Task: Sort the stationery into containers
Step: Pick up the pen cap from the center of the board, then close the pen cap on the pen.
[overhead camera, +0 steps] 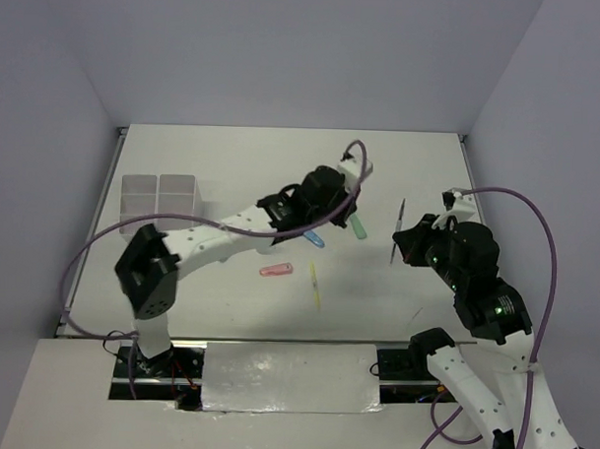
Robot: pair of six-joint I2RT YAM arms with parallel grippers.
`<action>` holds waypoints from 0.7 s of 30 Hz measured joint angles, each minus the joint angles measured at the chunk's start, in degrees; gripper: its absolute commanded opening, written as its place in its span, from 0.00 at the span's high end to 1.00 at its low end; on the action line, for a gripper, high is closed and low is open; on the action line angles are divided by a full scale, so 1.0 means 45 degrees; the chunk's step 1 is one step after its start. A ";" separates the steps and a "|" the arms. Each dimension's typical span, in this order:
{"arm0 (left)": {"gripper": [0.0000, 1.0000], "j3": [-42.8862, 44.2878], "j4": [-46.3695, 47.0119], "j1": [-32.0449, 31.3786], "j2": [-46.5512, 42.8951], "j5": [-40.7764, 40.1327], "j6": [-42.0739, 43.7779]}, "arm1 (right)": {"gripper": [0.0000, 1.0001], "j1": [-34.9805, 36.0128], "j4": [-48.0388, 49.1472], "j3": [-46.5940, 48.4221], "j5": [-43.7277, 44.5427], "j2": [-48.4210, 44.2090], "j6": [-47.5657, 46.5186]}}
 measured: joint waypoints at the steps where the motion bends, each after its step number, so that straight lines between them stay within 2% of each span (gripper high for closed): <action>1: 1.00 0.0325 -0.0685 0.0039 -0.0811 -0.0121 -0.0223 | 1.00 0.0000 0.0165 -0.0102 -0.0452 -0.0107 -0.0005; 5: 1.00 0.1282 -0.2934 0.0403 -0.4289 -0.0617 -0.1248 | 1.00 0.0024 0.1005 -0.0685 -0.2327 -0.0559 0.0175; 7: 1.00 0.1010 -0.3701 0.1360 -0.6577 -0.0301 -0.2059 | 1.00 0.0209 0.1719 -0.1122 -0.3706 -0.0510 0.0481; 9: 1.00 0.0238 -0.4124 0.3245 -0.8786 0.0636 -0.2778 | 1.00 0.0865 0.2390 -0.1413 -0.4629 -0.0087 0.0801; 12: 1.00 -0.0253 -0.4745 0.6261 -1.0880 0.2871 -0.3648 | 1.00 0.3308 0.2929 -0.1146 -0.5129 0.1583 0.0787; 14: 1.00 -0.0296 -0.4750 0.7286 -1.1166 0.5221 -0.3993 | 1.00 0.5090 0.2890 -0.0306 -0.5115 0.3104 0.0486; 16: 1.00 -0.0559 -0.4702 0.7951 -1.0904 0.7839 -0.4269 | 1.00 0.6173 0.3065 0.0393 -0.5260 0.4488 0.0136; 18: 1.00 -0.0874 -0.4794 0.8320 -1.0389 0.9845 -0.4294 | 1.00 0.6577 0.3186 0.0636 -0.5314 0.4993 -0.0068; 21: 1.00 -0.1904 -0.4473 0.8514 -0.9646 1.1876 -0.4755 | 1.00 0.6659 0.3521 0.0675 -0.5323 0.4911 -0.0044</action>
